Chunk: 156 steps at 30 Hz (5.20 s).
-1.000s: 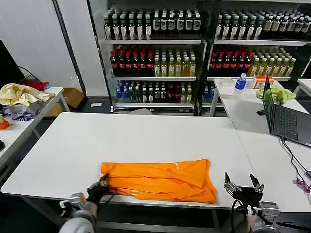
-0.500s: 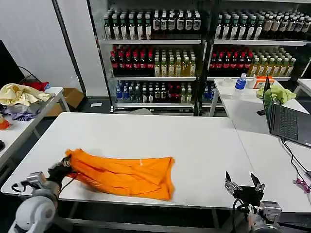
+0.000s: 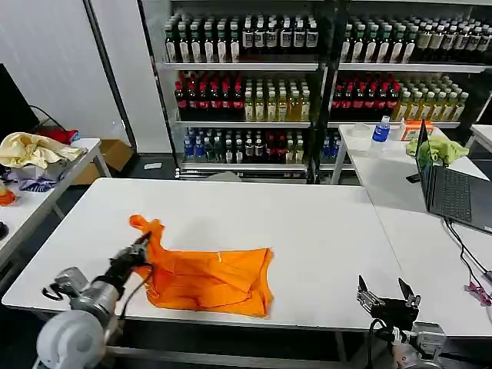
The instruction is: Fold and organize the clothes.
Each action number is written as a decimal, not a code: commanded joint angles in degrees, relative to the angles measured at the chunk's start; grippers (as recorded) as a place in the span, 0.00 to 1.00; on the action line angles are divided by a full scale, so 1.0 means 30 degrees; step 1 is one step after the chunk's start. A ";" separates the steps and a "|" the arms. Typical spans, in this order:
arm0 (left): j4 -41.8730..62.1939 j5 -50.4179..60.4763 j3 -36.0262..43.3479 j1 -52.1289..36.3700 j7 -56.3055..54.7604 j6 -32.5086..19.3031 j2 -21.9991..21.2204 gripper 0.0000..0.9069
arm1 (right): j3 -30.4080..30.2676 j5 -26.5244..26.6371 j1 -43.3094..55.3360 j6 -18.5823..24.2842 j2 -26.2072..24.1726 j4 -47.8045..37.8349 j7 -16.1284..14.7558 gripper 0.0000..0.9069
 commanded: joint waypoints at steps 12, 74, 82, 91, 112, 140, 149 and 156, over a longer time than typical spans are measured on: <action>0.0452 0.2116 0.6839 -0.1706 0.0085 0.0282 -0.3668 0.02 | 0.0181 -0.0381 -0.0959 0.0330 0.0356 0.0596 -0.0093 1.00; 0.4846 0.0885 0.1753 -0.0453 0.1491 0.0333 -0.2789 1.00 | 0.0355 -0.0176 -0.0825 0.0348 -0.0458 0.0698 -0.0227 1.00; 0.5202 -0.0273 0.2121 -0.1119 0.1488 0.0528 -0.3190 1.00 | 0.0493 -0.0203 -0.1077 0.0341 -0.0343 0.1024 -0.0208 1.00; 0.5350 -0.2367 0.1672 -0.0968 0.0923 0.0386 -0.3979 1.00 | 0.0618 -0.0205 -0.1219 0.0284 -0.0217 0.1297 -0.0154 1.00; 0.5697 -0.2802 0.1393 0.0095 0.1036 0.0137 -0.4406 0.16 | 0.0730 -0.0199 -0.1328 0.0123 -0.0293 0.1771 -0.0084 1.00; 0.4004 -0.4071 -0.7745 -0.3277 0.1428 0.0975 0.8340 0.02 | 0.0370 0.0439 -0.0008 -0.0050 -0.0282 0.1491 0.0013 1.00; -0.0233 0.3512 -0.2366 0.0979 0.2089 -0.0021 0.4262 0.02 | 0.0064 0.0103 0.0293 0.0070 0.0058 0.0971 -0.0015 1.00; 0.3346 1.0543 0.5754 -0.0013 0.2505 -0.1754 0.0534 0.02 | 0.0141 -0.0196 0.0235 0.0287 0.0172 0.0464 -0.0083 1.00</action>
